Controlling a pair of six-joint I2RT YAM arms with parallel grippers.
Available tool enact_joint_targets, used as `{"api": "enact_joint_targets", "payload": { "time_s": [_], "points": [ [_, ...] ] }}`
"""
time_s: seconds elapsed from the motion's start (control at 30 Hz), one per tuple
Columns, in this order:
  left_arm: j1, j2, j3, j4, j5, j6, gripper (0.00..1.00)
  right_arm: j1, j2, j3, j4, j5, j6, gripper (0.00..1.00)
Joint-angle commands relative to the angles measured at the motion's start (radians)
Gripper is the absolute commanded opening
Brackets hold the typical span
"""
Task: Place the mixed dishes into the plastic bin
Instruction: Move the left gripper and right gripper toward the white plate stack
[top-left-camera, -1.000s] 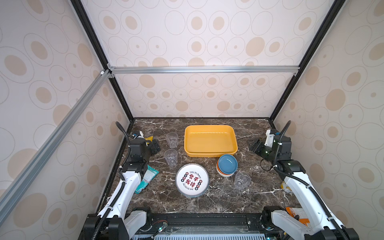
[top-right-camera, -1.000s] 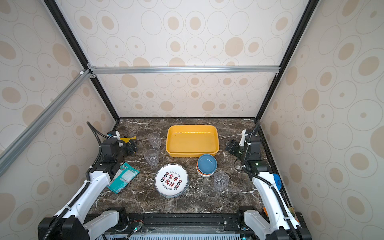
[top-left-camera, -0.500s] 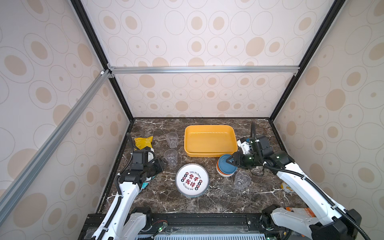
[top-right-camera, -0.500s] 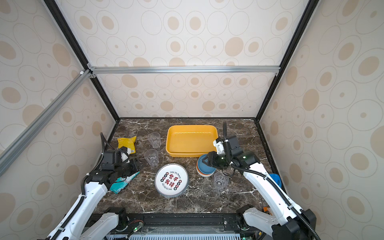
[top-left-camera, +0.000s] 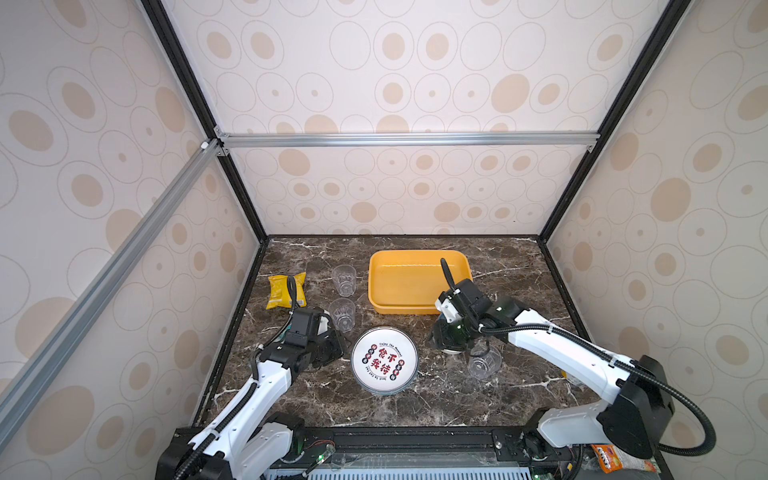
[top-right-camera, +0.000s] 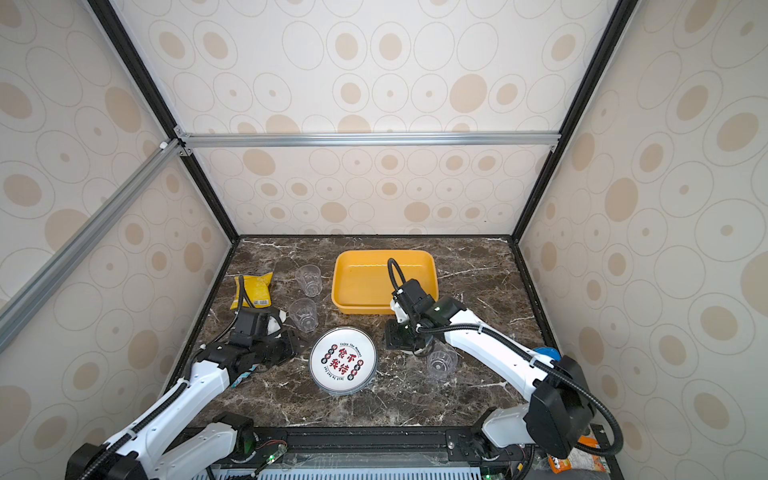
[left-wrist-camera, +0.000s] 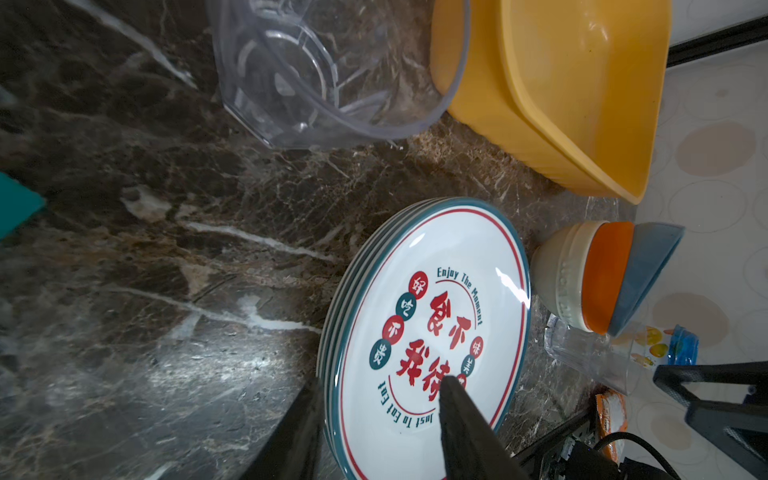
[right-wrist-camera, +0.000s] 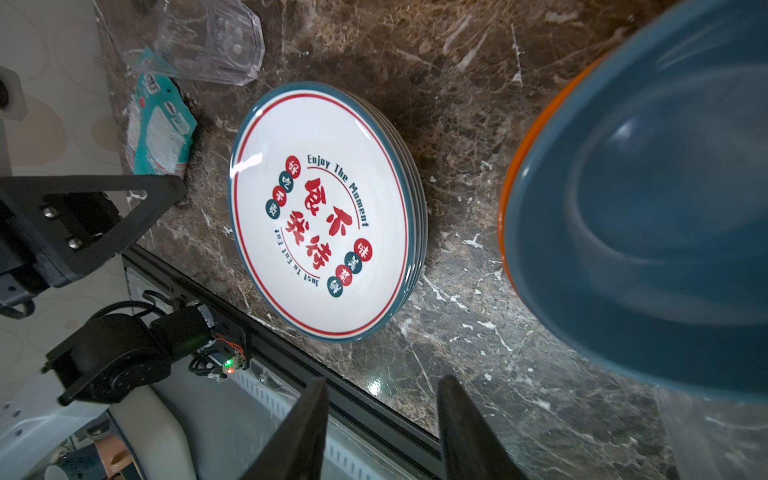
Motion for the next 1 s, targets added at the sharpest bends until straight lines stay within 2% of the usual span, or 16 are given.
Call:
{"api": "enact_joint_targets", "payload": {
  "time_s": [0.0,0.13,0.33,0.63,0.97],
  "points": [
    [-0.030,0.036,0.005,0.029,-0.054,-0.024,0.42,0.042,0.064,0.057,-0.015,0.073,0.003,0.44],
    [-0.042,0.061,0.021,0.011,-0.099,-0.010,0.42,0.079,0.131,0.092,-0.020,0.122,-0.002,0.42],
    [-0.045,0.100,0.003,0.024,-0.113,-0.011,0.42,0.102,0.217,0.131,0.008,0.133,-0.003,0.48],
    [-0.048,0.111,-0.004,0.034,-0.136,-0.019,0.50,0.117,0.317,0.166,0.016,0.139,0.008,0.56],
    [-0.049,0.127,-0.025,0.063,-0.122,-0.025,0.53,0.121,0.382,0.200,0.030,0.140,0.014,0.62]
  ]
}}
